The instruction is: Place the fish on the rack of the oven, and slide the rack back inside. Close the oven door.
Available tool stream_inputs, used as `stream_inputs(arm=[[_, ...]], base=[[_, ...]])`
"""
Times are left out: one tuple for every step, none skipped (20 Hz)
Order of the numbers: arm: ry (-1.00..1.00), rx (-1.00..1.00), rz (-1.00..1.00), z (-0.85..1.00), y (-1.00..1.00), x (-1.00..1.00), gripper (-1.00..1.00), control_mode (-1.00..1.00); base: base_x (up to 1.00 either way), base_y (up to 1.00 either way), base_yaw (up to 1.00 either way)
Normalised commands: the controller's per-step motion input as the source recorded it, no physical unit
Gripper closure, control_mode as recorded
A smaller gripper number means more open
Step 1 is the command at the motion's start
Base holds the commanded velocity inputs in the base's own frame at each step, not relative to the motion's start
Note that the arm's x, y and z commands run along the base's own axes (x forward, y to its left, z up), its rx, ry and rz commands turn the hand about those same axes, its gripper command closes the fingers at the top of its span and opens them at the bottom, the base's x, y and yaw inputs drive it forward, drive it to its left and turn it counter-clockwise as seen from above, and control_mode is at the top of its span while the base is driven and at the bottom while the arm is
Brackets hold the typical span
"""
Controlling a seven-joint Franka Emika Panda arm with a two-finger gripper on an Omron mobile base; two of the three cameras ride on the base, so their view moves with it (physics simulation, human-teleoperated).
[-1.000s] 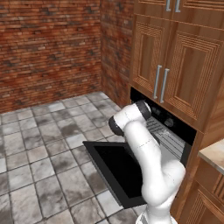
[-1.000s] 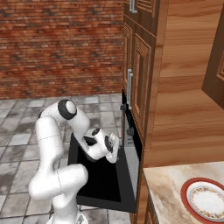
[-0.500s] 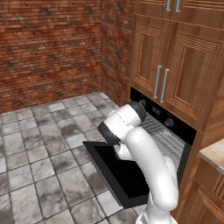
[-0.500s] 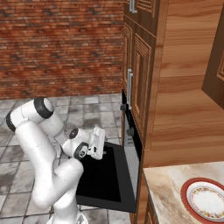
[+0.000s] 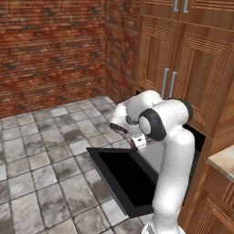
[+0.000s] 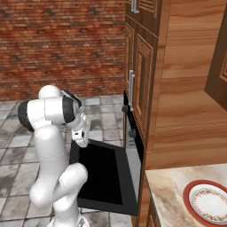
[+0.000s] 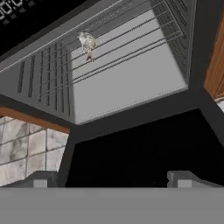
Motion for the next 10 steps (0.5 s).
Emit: stream_inputs(arm=[[0.17,-0.11,0.04,0.91,1.00,-0.11,-1.00,-1.00],[0.14,-0.13,0.05,0.84,1.00,-0.16,-1.00,-1.00],[0.11,-0.14,0.06,0.79,1.00,-0.24,-1.00,-1.00],[0.07,-0.15,0.06,0.74,1.00,-0.31,-1.00,-1.00],[0.02,-0.17,0.06,0.67,1.00,-0.41,-1.00,-1.00],[0.00,-0.19,0.05,0.61,1.00,-0.59,-1.00,-1.00],[0.00,-0.20,0.04,0.56,1.00,-0.73,-1.00,-1.00],[-0.01,-0.21,0.03,0.50,1.00,-0.81,-1.00,-1.00],[-0.05,-0.22,0.03,0.44,1.00,-0.88,-1.00,-1.00],[-0.05,-0.23,0.03,0.38,1.00,-0.90,-1.00,-1.00]], base=[[0.00,0.00,0.00],[0.00,0.00,0.00],[0.00,0.00,0.00],[0.00,0.00,0.00],[0.00,0.00,0.00],[0.00,0.00,0.00],[0.00,0.00,0.00],[0.00,0.00,0.00],[0.00,0.00,0.00],[0.00,0.00,0.00]])
